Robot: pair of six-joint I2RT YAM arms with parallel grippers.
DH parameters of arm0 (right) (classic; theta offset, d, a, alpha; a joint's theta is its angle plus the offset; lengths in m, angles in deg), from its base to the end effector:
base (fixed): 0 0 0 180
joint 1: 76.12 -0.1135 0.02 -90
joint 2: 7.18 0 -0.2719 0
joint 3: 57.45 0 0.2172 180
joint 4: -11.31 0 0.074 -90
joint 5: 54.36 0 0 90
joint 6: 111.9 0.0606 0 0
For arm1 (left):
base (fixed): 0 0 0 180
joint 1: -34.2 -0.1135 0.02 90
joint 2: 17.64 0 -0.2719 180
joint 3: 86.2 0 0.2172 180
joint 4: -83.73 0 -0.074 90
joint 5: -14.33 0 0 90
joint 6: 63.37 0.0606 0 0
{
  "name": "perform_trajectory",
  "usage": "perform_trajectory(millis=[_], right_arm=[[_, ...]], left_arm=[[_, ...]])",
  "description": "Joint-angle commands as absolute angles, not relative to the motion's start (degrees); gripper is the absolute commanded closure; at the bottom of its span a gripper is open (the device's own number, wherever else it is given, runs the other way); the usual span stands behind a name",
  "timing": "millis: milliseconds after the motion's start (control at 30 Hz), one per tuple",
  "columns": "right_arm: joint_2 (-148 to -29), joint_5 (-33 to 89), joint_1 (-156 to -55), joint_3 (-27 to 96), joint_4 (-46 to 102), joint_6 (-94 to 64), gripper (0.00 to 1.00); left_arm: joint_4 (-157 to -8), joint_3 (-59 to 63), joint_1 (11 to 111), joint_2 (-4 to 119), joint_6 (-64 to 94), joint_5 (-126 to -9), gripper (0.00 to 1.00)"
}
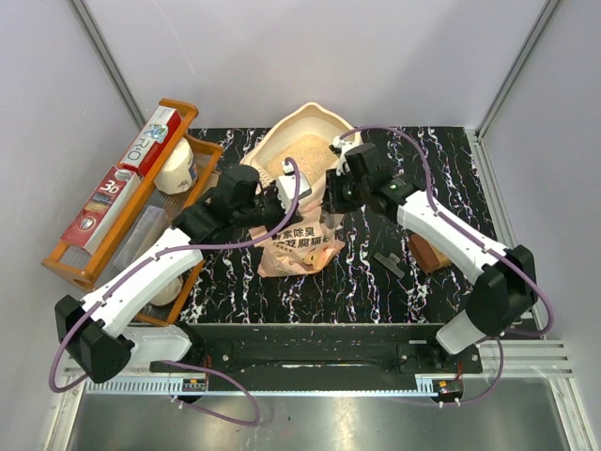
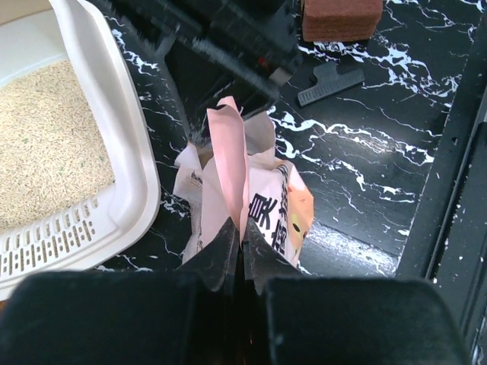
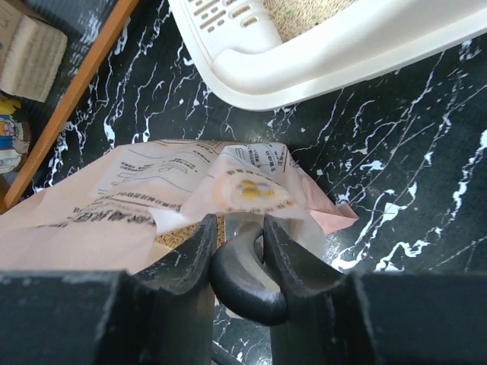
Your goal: Fill the litter box with clean litter
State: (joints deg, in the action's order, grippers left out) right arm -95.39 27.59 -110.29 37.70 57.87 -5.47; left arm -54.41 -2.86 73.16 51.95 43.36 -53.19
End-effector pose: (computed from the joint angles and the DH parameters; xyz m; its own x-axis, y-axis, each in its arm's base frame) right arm 0.2685 0.1926 0.3261 -0.6886 -0.1290 -0.7136 -0.4698 0.8290 0.3035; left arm 0.1805 -0.1757 0.3587 -0.1081 0.4295 -0.8966 0.9130 0.3997 0.0814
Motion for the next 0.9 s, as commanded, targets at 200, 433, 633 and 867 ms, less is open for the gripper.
perform_trajectory(millis=[200, 433, 633, 867], right_arm=[[-100.70, 25.02, -112.06, 32.50, 53.54, -2.82, 1.00], [-105.17, 8.59, -107.42, 40.75, 46.16, 4.62, 1.00], [-107.64, -1.18, -100.13, 45.94, 38.78, 15.97, 1.00], [-107.65, -18.90, -91.25, 47.72, 37.10, 21.69, 1.00]], left_arm=[[-63.45, 6.21, 76.30, 56.10, 41.13, -48.86, 1.00], [-63.19, 6.65, 76.21, 56.54, 41.65, -49.30, 1.00], [-61.34, 6.04, 76.30, 55.58, 44.29, -50.53, 1.00], [-58.27, 6.47, 76.30, 53.73, 49.38, -53.08, 1.00]])
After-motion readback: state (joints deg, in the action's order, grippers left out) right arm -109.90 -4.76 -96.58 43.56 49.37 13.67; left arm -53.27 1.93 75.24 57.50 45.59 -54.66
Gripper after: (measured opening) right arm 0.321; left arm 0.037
